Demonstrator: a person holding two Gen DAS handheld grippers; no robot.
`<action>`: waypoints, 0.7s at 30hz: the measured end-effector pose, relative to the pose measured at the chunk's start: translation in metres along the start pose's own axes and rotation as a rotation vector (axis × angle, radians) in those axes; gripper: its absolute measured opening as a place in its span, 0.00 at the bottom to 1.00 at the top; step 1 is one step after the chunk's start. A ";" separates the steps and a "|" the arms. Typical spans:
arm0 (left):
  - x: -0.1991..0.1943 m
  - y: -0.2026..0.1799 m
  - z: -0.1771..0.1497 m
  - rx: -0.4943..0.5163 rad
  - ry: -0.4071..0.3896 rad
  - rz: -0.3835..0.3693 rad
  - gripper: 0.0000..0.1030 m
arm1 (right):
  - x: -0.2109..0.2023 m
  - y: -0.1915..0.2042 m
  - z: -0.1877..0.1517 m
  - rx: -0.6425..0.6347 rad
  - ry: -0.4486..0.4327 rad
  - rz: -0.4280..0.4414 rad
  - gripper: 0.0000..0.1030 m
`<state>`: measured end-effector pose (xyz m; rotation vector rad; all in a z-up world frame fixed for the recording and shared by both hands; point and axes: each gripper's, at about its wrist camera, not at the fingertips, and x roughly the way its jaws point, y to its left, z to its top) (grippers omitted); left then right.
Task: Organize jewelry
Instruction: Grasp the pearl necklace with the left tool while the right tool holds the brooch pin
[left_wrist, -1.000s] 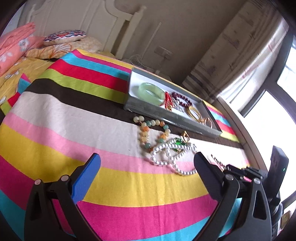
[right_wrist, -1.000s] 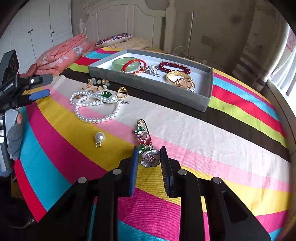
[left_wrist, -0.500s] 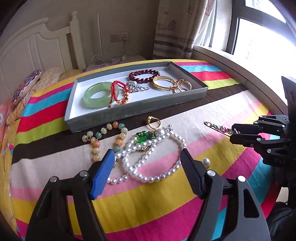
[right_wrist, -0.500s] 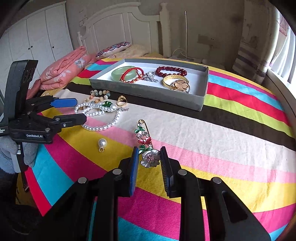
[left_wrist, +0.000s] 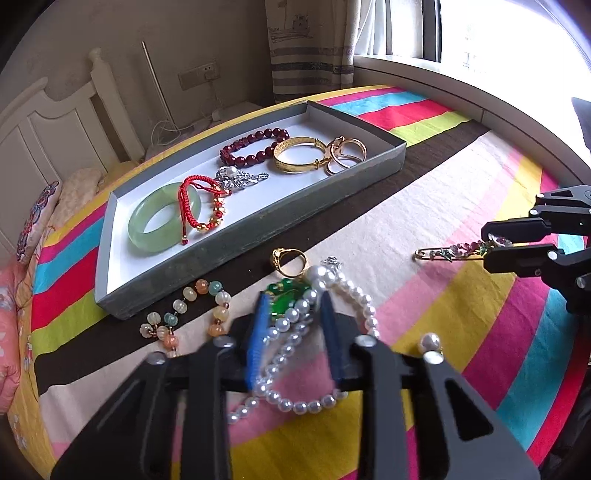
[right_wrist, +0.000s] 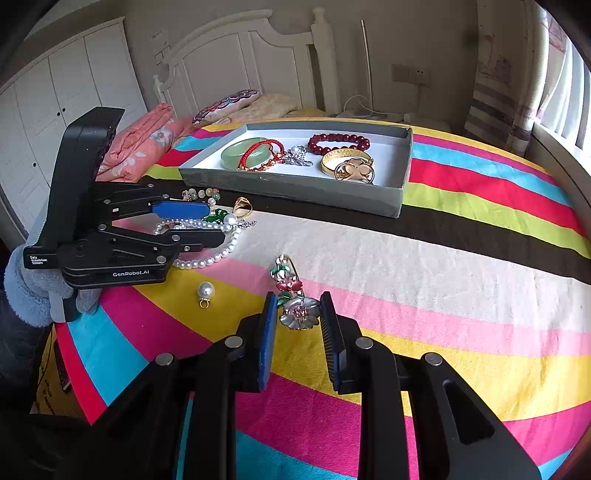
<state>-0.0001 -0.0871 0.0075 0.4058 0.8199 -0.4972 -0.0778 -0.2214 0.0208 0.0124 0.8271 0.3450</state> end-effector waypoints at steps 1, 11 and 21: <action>-0.003 -0.001 0.000 0.004 -0.017 0.001 0.18 | 0.000 -0.001 0.000 0.002 -0.001 0.001 0.24; -0.006 -0.009 -0.002 0.036 -0.019 0.009 0.08 | 0.001 -0.001 0.000 0.007 0.005 -0.001 0.24; 0.006 -0.019 0.011 0.058 0.014 -0.028 0.33 | 0.003 -0.002 0.001 0.015 0.018 0.002 0.24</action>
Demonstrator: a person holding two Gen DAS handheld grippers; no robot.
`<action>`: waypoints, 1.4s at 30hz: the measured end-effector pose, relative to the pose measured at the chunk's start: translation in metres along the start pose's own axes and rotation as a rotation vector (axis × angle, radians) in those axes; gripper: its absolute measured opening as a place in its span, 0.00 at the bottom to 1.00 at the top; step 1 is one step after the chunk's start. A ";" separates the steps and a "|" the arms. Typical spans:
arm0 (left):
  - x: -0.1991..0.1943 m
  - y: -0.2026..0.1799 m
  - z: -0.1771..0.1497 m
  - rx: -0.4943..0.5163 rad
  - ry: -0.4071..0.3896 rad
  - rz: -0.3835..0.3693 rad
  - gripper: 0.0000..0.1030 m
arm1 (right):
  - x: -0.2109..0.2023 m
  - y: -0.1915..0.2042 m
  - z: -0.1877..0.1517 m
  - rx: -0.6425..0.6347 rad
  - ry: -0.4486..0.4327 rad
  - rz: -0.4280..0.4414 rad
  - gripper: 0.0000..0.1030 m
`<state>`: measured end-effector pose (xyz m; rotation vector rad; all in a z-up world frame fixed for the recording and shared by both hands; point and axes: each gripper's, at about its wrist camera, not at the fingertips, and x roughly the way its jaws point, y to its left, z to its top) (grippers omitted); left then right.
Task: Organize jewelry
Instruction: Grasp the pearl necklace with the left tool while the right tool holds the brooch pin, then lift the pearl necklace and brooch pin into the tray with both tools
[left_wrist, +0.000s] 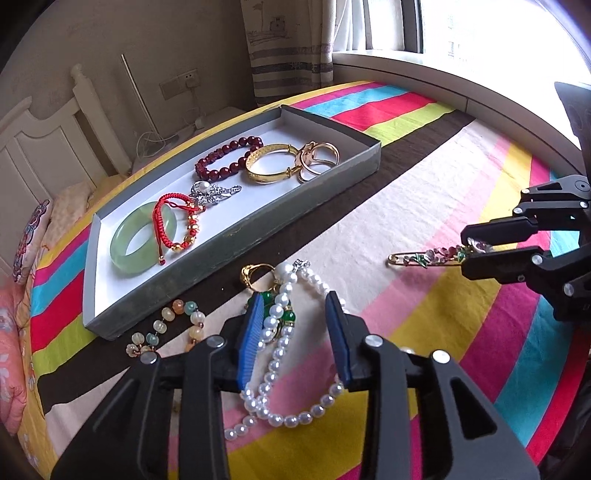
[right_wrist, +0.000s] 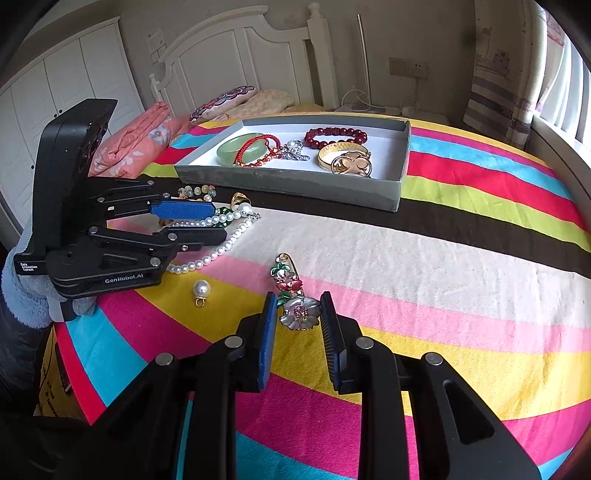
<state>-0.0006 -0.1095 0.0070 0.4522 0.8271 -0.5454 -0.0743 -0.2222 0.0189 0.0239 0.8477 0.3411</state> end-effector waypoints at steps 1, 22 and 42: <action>0.002 0.000 0.003 -0.005 0.002 -0.009 0.33 | 0.000 0.000 0.000 0.001 -0.001 0.001 0.24; -0.039 0.019 0.006 -0.144 -0.141 -0.098 0.07 | 0.002 -0.003 0.000 0.005 0.011 0.000 0.24; -0.174 0.038 0.052 -0.177 -0.445 -0.005 0.07 | -0.044 0.029 0.018 -0.151 -0.230 -0.136 0.23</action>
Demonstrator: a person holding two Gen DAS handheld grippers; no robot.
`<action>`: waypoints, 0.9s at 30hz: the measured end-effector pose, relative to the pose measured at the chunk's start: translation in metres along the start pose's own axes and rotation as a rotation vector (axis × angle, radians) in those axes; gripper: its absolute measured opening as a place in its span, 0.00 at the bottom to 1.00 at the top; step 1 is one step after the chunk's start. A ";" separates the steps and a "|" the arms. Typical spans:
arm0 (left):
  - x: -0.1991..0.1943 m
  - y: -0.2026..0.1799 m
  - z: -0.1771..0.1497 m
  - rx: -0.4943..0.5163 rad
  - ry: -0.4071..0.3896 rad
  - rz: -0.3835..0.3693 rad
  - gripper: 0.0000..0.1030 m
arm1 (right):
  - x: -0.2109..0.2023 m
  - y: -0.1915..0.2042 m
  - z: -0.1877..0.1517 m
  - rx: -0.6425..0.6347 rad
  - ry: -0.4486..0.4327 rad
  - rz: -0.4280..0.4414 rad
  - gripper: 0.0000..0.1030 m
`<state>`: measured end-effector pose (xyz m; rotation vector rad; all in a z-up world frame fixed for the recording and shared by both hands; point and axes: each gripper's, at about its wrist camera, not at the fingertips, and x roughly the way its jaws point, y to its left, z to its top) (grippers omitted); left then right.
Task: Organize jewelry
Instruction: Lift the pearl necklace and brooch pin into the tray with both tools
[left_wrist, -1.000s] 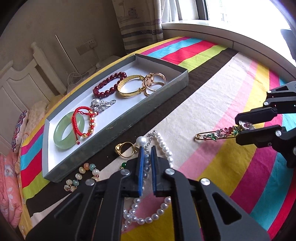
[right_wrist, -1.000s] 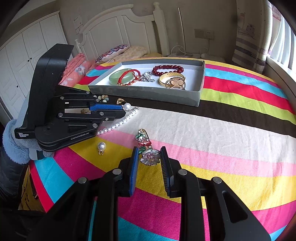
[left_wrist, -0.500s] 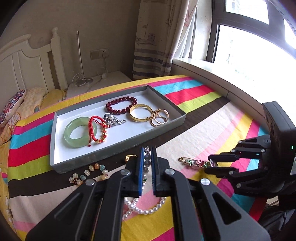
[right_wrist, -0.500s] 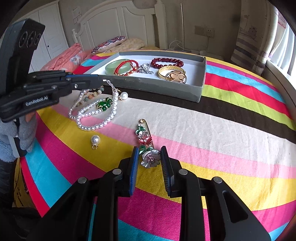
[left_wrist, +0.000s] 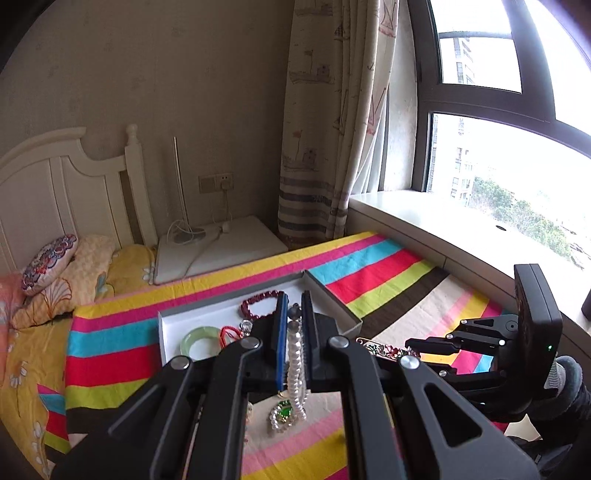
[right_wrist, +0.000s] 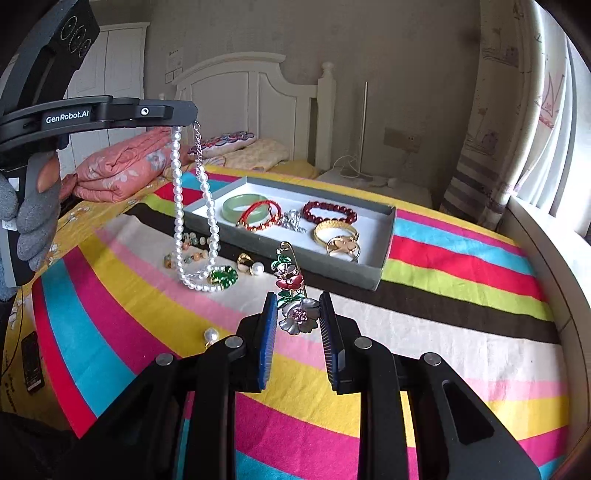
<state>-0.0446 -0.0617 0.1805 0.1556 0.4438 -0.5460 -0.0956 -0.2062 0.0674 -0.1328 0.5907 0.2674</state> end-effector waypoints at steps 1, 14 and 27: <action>-0.003 0.000 0.008 0.005 -0.014 0.006 0.07 | -0.002 -0.001 0.005 -0.003 -0.011 -0.004 0.23; -0.005 -0.002 0.107 0.030 -0.114 0.084 0.07 | 0.014 -0.024 0.058 0.014 -0.064 -0.002 0.23; 0.089 0.029 0.113 -0.049 -0.036 0.211 0.07 | 0.091 -0.032 0.082 0.025 0.042 -0.005 0.23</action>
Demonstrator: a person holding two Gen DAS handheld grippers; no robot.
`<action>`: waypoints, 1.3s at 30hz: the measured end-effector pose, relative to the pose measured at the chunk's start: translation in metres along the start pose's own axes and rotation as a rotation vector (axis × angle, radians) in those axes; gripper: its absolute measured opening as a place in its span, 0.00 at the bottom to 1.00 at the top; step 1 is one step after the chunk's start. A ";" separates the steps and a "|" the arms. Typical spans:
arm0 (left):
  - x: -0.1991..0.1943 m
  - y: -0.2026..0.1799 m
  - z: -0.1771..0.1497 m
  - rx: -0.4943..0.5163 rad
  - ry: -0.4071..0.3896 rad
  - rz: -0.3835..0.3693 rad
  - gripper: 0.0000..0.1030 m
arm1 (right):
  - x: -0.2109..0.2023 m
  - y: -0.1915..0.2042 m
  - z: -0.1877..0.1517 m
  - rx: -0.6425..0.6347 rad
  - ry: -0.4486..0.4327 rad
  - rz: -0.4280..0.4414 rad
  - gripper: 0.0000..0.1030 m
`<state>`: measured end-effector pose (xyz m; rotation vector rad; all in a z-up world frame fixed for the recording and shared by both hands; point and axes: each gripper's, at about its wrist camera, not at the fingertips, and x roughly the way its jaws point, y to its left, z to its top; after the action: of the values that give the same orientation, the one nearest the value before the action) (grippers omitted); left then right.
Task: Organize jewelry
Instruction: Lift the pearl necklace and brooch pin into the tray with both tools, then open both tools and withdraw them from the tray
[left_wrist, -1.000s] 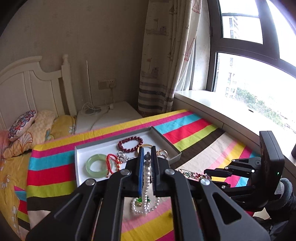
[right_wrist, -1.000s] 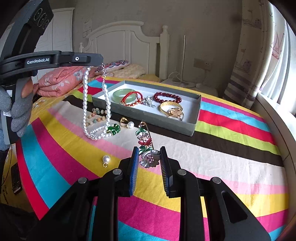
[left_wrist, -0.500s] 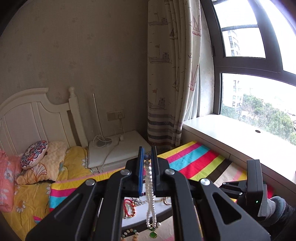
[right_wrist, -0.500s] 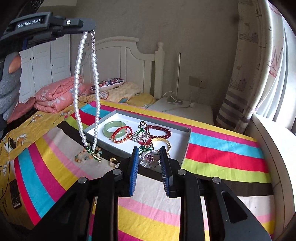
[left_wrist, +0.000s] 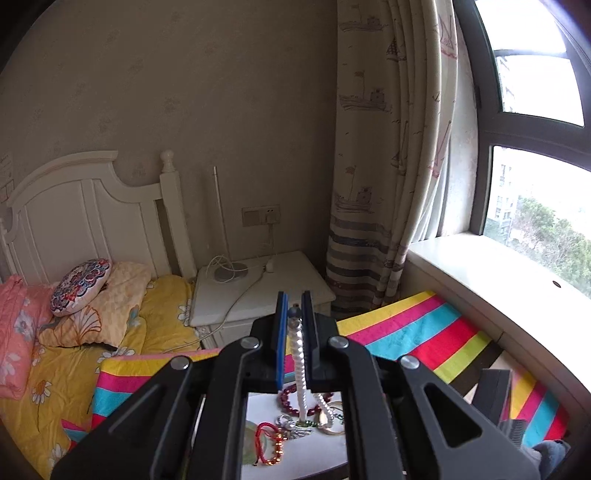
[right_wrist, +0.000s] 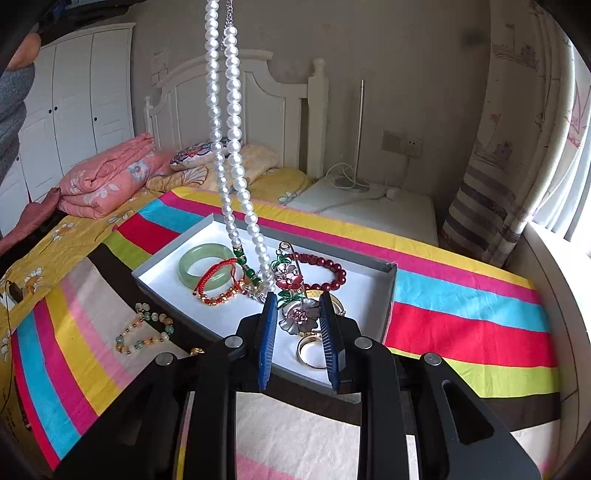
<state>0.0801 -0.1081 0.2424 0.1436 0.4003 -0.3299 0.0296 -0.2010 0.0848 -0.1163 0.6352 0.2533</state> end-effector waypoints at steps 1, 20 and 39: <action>0.010 0.003 -0.007 0.002 0.017 0.025 0.07 | 0.006 -0.001 0.000 0.012 0.012 0.006 0.23; 0.076 0.105 -0.136 -0.223 0.204 0.185 0.87 | 0.075 0.010 -0.021 0.076 0.167 0.089 0.30; -0.040 0.124 -0.256 -0.476 0.322 0.197 0.95 | -0.014 -0.004 -0.062 0.212 0.028 0.179 0.52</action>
<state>-0.0043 0.0711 0.0340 -0.2330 0.7656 -0.0093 -0.0158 -0.2189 0.0441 0.1416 0.6975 0.3556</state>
